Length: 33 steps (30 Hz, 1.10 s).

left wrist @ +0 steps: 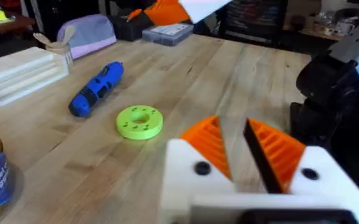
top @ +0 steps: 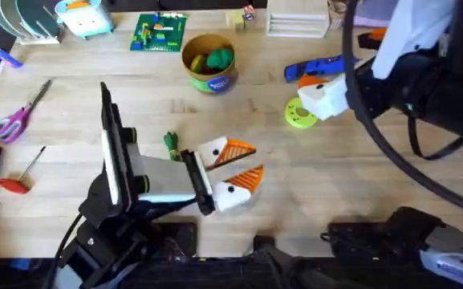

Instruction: Pick up the gripper from the table and insert it into the empty holder that is missing its gripper. Then pick up a screw, insert it into the mounting hole, and use the screwdriver to tighten it. Finally, clean up the table by picking up the vegetable and placing it into the bucket.

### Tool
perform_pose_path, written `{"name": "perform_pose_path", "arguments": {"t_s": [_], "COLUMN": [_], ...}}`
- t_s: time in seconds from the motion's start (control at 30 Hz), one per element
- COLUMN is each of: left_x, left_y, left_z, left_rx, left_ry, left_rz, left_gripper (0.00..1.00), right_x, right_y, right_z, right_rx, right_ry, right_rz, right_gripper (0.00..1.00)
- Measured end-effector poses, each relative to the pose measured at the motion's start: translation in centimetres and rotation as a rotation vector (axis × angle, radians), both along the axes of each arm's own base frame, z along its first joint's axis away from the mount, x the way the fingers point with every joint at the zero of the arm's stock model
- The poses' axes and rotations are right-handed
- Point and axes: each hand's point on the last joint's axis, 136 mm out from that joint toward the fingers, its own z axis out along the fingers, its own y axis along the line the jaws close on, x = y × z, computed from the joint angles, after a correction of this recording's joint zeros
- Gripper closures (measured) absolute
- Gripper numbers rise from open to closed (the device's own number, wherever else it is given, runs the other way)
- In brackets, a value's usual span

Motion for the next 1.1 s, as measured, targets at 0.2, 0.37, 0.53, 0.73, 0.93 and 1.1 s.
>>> {"name": "perform_pose_path", "arguments": {"t_s": [0.2, 0.37, 0.53, 0.73, 0.93, 1.1], "left_x": [0.0, 0.0, 0.0, 0.0, 0.0, 0.9], "left_y": [0.0, 0.0, 0.0, 0.0, 0.0, 0.7], "left_z": [0.0, 0.0, 0.0, 0.0, 0.1, 0.0], "left_rx": [0.000, 0.000, 0.000, 0.000, -0.003, -0.021], "left_ry": [0.001, 0.001, 0.001, 0.001, -0.003, 0.131], "left_rz": [0.000, 0.000, 0.000, 0.000, 0.000, 0.082], "left_gripper": [0.014, 0.008, 0.008, 0.008, 0.007, 0.007], "right_x": [-1.7, -2.2, -2.4, -3.3, -4.2, -4.4], "right_y": [1.4, 1.7, 1.7, 2.3, 3.0, 3.2], "right_z": [1.4, 1.2, 0.9, 0.0, -0.7, -0.7], "right_rx": [0.085, 0.092, 0.084, 0.093, 0.112, 0.119], "right_ry": [-0.023, -0.011, 0.002, 0.059, 0.111, 0.118], "right_rz": [0.043, 0.053, 0.056, 0.101, 0.150, 0.162], "right_gripper": [0.009, 0.009, 0.011, 0.009, 0.010, 0.009]}}
